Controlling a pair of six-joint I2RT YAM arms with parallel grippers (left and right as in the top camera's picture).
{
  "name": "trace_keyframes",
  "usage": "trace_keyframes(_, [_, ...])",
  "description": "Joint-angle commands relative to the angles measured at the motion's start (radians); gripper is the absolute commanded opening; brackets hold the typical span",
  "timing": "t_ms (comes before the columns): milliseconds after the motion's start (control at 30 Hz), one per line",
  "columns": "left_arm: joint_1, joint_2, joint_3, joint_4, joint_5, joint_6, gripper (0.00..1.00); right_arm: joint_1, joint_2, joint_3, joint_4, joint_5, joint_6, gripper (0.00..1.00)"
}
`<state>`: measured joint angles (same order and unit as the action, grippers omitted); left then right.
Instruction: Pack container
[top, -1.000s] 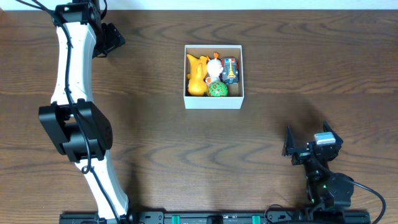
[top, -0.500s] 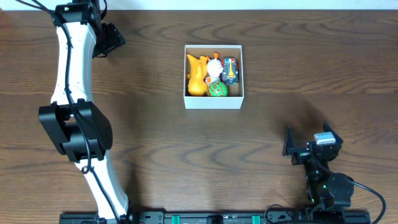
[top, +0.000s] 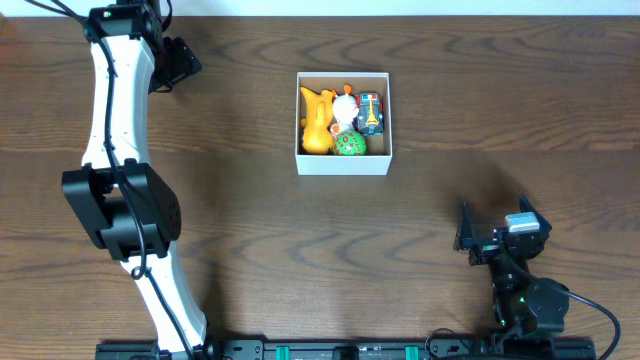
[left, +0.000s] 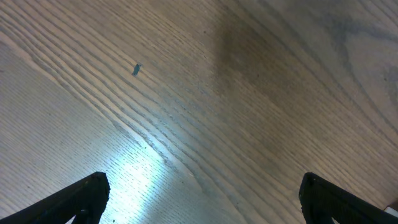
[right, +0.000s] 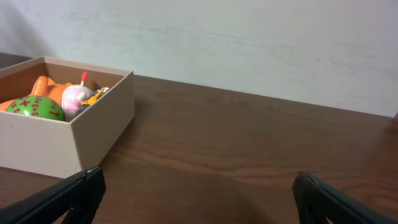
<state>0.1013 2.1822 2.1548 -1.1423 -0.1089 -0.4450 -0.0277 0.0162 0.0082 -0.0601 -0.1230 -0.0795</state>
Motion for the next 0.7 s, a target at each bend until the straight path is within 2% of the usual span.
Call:
trace_keyframes(0, [0.0,-0.02,0.007,-0.001,-0.012,0.006,0.98,0.009,-0.008,-0.002,-0.004,0.006,0.016,0.99])
trace_keyframes(300, [0.001,-0.02,0.007,0.006,-0.035,0.054,0.98,0.009,-0.008,-0.002,-0.004,0.006,0.016,0.99])
trace_keyframes(433, [0.01,-0.041,0.007,0.092,-0.034,0.163,0.98,0.009,-0.007,-0.002,-0.004,0.006,0.016,0.99])
trace_keyframes(533, [0.014,-0.095,0.007,0.12,-0.034,0.225,0.98,0.009,-0.007,-0.002,-0.004,0.006,0.016,0.99])
trace_keyframes(667, [0.013,-0.242,0.007,0.086,-0.034,0.233,0.98,0.009,-0.008,-0.002,-0.004,0.006,0.016,0.99])
